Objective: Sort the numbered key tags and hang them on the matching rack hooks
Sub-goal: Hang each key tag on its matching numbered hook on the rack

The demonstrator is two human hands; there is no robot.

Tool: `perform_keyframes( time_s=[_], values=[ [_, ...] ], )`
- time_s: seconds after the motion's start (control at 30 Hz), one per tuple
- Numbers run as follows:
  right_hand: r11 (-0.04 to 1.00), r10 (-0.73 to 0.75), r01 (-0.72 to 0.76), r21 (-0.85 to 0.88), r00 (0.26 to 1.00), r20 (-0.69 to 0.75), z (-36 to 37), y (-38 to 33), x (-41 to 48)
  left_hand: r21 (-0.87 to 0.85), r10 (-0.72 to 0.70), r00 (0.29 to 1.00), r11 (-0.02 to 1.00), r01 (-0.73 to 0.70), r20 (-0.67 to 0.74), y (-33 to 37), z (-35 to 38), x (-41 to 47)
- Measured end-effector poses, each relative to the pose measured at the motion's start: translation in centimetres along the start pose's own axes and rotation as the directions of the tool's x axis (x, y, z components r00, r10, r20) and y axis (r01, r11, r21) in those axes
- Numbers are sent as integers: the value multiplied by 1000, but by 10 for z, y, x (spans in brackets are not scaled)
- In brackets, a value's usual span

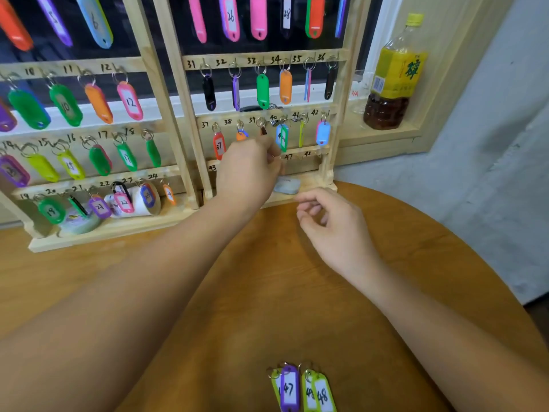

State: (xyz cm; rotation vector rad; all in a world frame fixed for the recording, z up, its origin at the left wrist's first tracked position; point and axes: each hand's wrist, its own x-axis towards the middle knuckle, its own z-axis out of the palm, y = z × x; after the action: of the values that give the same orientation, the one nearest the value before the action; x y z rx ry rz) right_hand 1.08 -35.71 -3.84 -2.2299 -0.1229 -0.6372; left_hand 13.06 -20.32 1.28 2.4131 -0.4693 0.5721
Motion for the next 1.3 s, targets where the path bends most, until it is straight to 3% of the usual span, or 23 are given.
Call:
perform_keyframes(
  time_s=[0.07,0.27,0.57,0.83,1.13,1.3],
  values=[
    [1000,17,-18,7,996,85,-9,-11,-18,-26,8,1000,1000,-7,17,1,-13,-23],
    [999,33,-16,-49,925,377,-29,-31,-72,-42,-9,963,999,21,268,-12,-57,-116],
    [994,69,-6,-110,815,576,-45,-54,-123,-140,-48,871,981,132,488,-27,-95,-209],
    [983,48,71,-172,800,599,-33,-57,-136,-334,180,825,942,11,536,-24,-88,-247],
    [980,-20,128,-152,824,567,-18,-56,-137,-330,149,853,944,28,501,-28,-83,-256],
    [995,0,55,-89,849,528,-20,-55,-123,-351,63,873,928,127,484,-25,-89,-250]
  ],
)
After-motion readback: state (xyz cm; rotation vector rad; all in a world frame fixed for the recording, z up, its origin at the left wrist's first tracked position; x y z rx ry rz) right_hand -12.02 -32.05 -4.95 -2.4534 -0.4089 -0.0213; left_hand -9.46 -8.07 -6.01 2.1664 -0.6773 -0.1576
